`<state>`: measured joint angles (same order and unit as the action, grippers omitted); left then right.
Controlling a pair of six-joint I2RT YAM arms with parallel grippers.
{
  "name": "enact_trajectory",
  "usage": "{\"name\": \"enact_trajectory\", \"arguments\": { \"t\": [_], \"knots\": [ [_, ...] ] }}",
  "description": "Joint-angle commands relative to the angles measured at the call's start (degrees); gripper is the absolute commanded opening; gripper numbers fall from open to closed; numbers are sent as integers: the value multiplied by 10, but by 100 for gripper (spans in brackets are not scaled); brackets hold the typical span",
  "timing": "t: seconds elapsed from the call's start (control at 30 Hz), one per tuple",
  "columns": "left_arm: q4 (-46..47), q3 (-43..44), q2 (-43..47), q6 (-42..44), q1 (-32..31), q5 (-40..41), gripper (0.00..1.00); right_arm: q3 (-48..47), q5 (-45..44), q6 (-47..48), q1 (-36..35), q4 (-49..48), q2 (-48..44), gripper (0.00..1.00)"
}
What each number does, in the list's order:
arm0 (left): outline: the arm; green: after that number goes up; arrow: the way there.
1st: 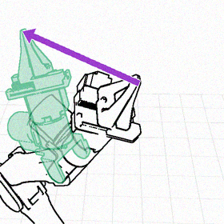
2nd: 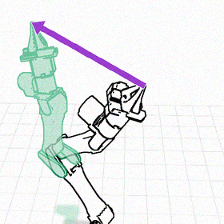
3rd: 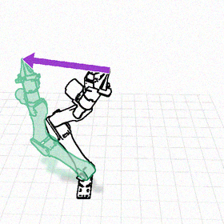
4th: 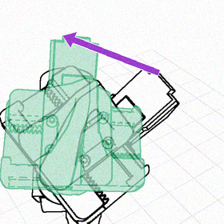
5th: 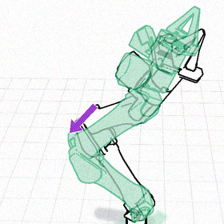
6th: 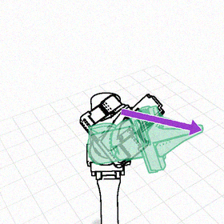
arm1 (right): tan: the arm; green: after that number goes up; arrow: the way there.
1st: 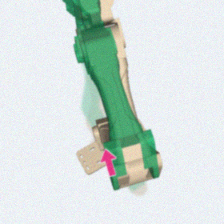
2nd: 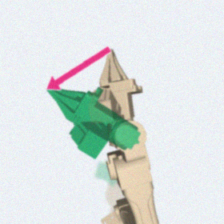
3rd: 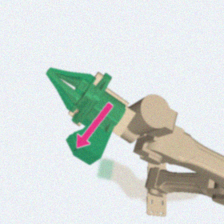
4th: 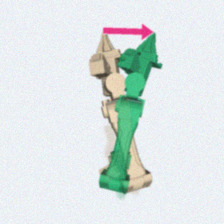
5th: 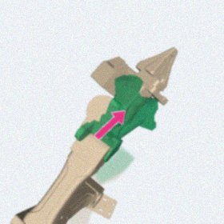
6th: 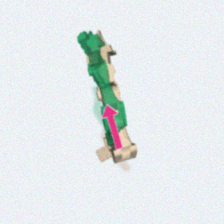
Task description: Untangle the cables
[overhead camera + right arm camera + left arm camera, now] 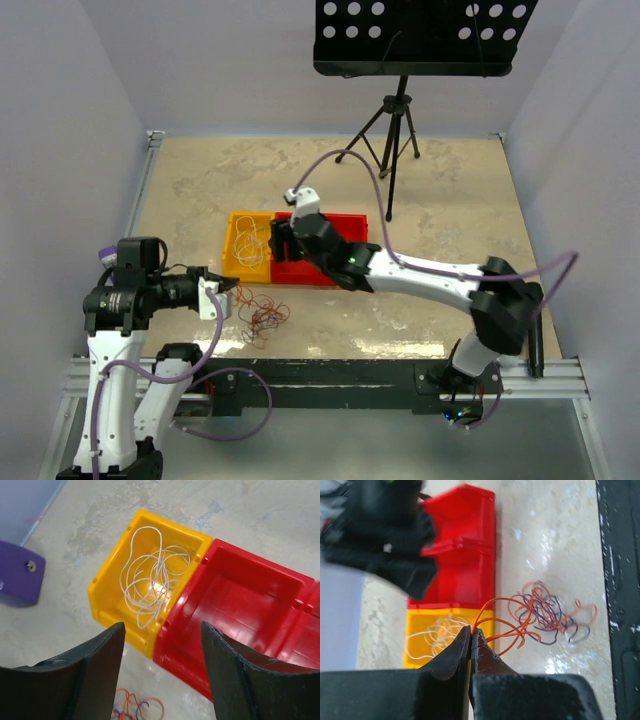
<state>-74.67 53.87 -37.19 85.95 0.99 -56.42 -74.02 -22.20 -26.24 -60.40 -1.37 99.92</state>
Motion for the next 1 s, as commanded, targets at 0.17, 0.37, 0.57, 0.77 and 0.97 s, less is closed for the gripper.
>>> {"name": "enact_trajectory", "arguments": {
  "t": [0.17, 0.37, 0.57, 0.77, 0.97],
  "knots": [
    [116, 122, -4, -157, -2, -112, 0, 277, 35, -55, -41, -137, -248, 66],
    [15, 160, -6, -70, -2, -126, 0, 344, 19, -81, -110, -206, -243, 63],
    [-7, 183, -5, -70, -2, -124, 0, 354, 58, -26, -118, -282, -228, 62],
    [-6, 183, 8, -72, -2, -134, 0, 389, 80, -8, -123, -329, -257, 61],
    [-7, 190, 12, -75, -2, -144, 0, 400, 70, -7, -136, -331, -275, 56]
  ]
}}
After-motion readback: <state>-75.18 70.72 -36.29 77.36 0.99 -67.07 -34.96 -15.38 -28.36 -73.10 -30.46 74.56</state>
